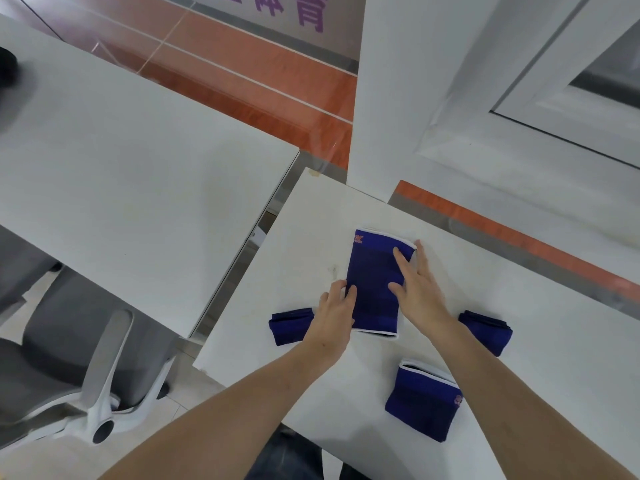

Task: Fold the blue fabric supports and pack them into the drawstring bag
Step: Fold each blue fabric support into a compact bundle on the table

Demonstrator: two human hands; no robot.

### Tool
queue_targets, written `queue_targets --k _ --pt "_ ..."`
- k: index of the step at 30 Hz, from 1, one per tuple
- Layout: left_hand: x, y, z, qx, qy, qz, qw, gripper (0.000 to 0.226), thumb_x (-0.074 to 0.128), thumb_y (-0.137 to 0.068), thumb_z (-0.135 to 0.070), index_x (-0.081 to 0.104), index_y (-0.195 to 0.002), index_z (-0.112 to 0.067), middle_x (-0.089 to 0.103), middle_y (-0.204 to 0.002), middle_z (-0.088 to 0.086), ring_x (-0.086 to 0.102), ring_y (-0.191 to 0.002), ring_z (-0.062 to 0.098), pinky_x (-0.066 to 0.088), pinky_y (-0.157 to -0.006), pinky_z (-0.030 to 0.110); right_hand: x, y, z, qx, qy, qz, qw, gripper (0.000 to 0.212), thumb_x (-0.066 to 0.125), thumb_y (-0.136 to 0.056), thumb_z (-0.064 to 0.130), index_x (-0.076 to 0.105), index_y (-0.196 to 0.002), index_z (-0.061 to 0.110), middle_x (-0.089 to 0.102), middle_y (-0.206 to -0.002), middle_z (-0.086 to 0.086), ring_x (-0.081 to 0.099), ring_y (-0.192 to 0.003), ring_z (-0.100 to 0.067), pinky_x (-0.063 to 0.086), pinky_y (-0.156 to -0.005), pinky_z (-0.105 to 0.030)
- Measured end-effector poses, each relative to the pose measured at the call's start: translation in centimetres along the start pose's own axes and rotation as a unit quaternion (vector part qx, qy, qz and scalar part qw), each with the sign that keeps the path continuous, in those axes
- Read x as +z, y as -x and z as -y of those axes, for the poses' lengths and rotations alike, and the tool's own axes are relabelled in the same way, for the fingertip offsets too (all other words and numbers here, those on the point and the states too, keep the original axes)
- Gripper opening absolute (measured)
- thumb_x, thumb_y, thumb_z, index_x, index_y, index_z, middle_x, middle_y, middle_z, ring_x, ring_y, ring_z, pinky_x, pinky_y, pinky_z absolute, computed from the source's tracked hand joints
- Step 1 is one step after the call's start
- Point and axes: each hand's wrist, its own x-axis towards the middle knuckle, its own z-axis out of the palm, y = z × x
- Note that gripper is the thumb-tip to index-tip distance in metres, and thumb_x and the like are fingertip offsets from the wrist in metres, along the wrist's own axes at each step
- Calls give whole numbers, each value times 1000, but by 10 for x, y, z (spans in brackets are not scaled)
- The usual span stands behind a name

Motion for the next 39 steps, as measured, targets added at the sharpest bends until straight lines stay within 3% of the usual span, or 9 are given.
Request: queue_targets --k 5,9,14,18,25,28,31,34,39 --pt "3 -3 -4 1 -49 -20 999 64 60 -99 -8 30 -155 -11 33 -147 12 38 -127 28 51 -102 38 -5 4 0 44 45 -29 998 71 61 -102 39 21 -160 42 -9 -170 -1 31 -150 -33 49 -103 -44" --pt "-4 -12 -12 -50 73 -32 996 52 62 -98 -12 44 -147 -14 31 -148 3 39 -131 20 51 -102 33 3 10 -3 48 15 -54 997 66 62 -101 36 28 -158 38 0 -169 -3 32 -149 -34 48 -106 -50" --pt "-22 -37 -22 -179 290 -89 936 40 59 -102 -24 48 -140 -21 45 -136 -2 60 -101 12 58 -88 33 3 9 -5 47 11 -54 997 67 62 -102 37 27 -159 39 0 -169 -3 31 -149 -33 49 -106 -49" --pt "-32 -57 -30 -223 415 -49 880 49 60 -101 -33 37 -143 -23 63 -117 -4 63 -97 12 56 -75 29 2 10 -4 60 -2 -40 997 65 60 -102 37 27 -159 40 -2 -170 -1 27 -151 -32 46 -108 -49" --pt "-35 -74 -36 -188 347 -1 919 23 49 -104 -31 63 -108 -13 68 -96 2 63 -85 21 54 -72 37 -2 11 -6 51 -61 -47 996 63 65 -100 32 35 -155 41 6 -169 2 32 -148 -31 45 -108 -47" --pt "-39 -69 -40 -150 364 3 919 22 45 -105 -30 60 -115 -18 68 -110 1 66 -99 21 57 -91 45 -9 16 -8 63 -265 -86 958 61 71 -97 24 42 -149 35 39 -155 5 59 -118 -18 56 -96 -38" --pt "-48 -58 -46 -95 426 26 899 25 41 -106 -31 58 -124 -24 70 -117 -4 67 -108 18 56 -97 46 -20 25 -1 120 -472 -79 870 52 61 -103 35 38 -149 33 63 -134 3 66 -112 -14 59 -87 -32" --pt "-55 -49 -51 -55 457 36 887 25 38 -108 -31 54 -126 -24 68 -120 -4 66 -111 19 57 -98 42 -27 31 3 116 -535 -91 832 38 55 -106 36 48 -143 33 70 -127 5 69 -113 -15 59 -96 -42" --pt "-80 -37 -61 3 490 -3 872 30 32 -112 -34 54 -123 -17 68 -114 1 66 -103 18 57 -86 27 -45 41 20 76 -542 -133 826 30 58 -105 27 56 -135 30 74 -117 12 71 -109 -12 61 -88 -34"
